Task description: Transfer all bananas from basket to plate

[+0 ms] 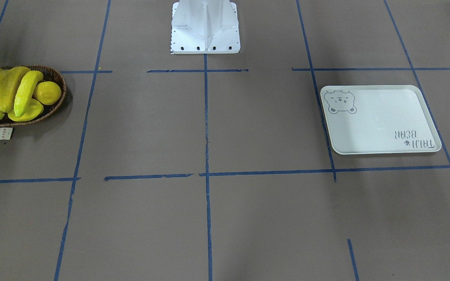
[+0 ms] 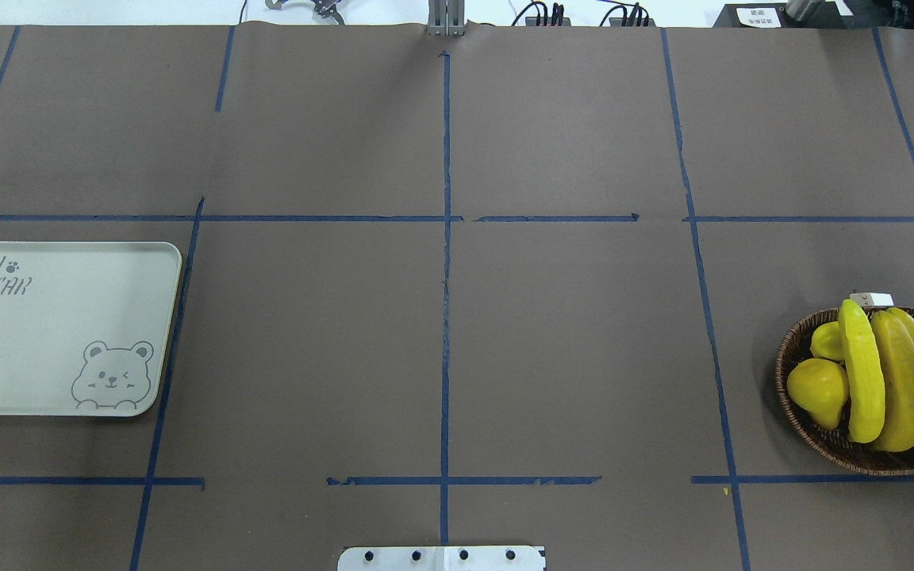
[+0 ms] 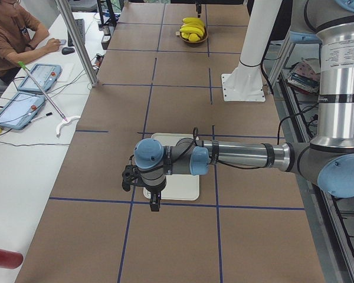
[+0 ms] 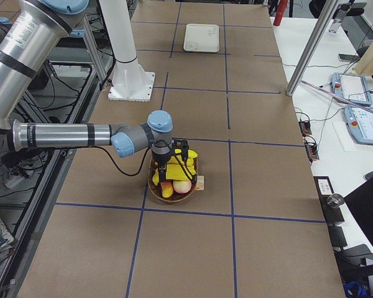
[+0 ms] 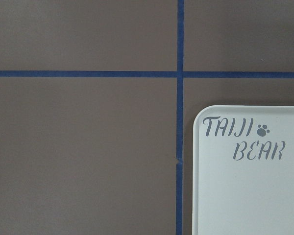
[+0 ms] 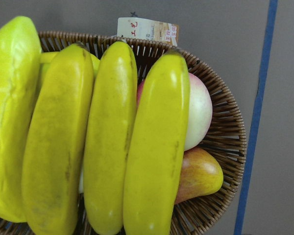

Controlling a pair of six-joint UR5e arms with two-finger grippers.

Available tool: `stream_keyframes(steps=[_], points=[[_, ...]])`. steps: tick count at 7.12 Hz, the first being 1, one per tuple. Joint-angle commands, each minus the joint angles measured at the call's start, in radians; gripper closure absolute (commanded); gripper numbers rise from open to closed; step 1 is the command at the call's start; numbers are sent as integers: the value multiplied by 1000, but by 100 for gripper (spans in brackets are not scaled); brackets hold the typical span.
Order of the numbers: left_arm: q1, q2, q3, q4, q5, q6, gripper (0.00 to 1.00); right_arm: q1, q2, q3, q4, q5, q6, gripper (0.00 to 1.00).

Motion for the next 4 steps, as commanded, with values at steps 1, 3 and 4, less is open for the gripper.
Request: stream_keyframes(steps=[1,3,4], points=[[0,0,4,0,0,2,0,-37,17,-32,1,1,4,1],[0,0,10,-12,0,0,0,-53,31,-55,2,2,3,3],[0,0,5,-12,0,0,0,-59,42,-75,5,2,3,6]])
